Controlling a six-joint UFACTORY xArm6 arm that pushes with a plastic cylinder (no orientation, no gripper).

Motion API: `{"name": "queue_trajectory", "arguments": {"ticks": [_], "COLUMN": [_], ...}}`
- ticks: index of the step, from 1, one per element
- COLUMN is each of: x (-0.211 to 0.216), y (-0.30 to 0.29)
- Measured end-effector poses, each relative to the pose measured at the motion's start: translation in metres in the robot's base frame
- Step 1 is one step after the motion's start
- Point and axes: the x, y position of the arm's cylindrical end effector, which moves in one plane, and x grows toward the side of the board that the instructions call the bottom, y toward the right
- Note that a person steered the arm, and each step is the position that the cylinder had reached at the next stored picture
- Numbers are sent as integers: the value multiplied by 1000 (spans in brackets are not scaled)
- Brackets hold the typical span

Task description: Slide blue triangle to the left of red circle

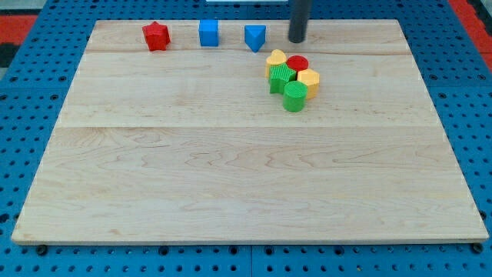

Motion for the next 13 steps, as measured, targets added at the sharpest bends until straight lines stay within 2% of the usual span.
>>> {"name": "queue_trajectory", "arguments": {"ticks": [1, 2, 3, 4, 11, 13], "x": [-6, -39, -45, -30, 73, 77], "y": [-47, -55, -89, -103, -89, -154]}}
